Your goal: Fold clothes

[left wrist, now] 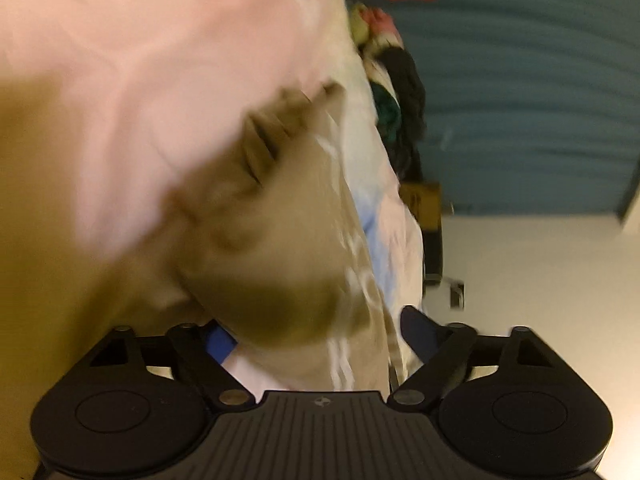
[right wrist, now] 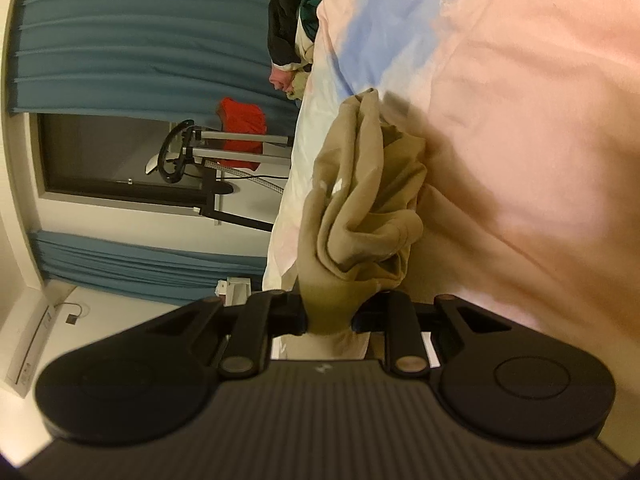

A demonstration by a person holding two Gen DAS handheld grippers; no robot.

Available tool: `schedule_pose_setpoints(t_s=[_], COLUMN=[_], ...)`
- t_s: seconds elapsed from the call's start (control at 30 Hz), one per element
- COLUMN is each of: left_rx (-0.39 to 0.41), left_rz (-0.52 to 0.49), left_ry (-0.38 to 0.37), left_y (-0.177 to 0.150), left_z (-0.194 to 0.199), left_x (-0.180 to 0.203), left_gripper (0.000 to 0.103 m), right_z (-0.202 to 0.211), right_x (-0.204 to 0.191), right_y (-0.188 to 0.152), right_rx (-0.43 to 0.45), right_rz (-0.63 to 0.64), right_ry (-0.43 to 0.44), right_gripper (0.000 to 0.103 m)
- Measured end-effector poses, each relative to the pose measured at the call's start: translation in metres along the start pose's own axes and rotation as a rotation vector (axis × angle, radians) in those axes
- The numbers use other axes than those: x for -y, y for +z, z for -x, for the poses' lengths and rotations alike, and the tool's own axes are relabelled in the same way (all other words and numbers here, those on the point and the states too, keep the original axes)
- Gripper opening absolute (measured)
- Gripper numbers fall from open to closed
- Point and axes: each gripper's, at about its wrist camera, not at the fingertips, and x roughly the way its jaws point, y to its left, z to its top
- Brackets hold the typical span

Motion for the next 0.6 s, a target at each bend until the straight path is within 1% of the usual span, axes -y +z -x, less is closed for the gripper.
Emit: schedule_pose_setpoints(t_s=[0.13,0.23,0.33,0.43,0.47,0.6], left_rx=[0.023,0.041,0.034,0.029,0.026,-0.005], left_rz=[0.035,0.048,0.065,0.067,0.057,0.035], left_ry=[0.012,0.009,0.009,0.004,0.004,0.0], left_y=[0.001,-0.001,0.006,0.006,0.013,0.014], left_z=[0.0,0.0,0.001,0.002,0.005,0.007], left_x=[-0.008,-0.012,-0.017,-0.017,-0.014,-0.005], left_gripper=[0.058,0.051,0.043,0.039,0.038,0.033], right_z=[0.006,0.012,0.018,0.021,0.024,0.041], right_x=[0.0,-0.001,-0.001,0.0,0.001,0.001], right_y=[-0.001,-0.005,-0.01,-0.015,-0.016,-0.021], right_rx=[0.006,0.01,0.014,0.017,0.019,0.029], right_rz=[0.013,0.029,0.039,0.032,0.025,-0.028], right_ry=[-0.008,-0.02,-0.036,-0.053,-0.056,-0.053], right_gripper=[0.022,0.022,0.022,0.022,0.022,0.022])
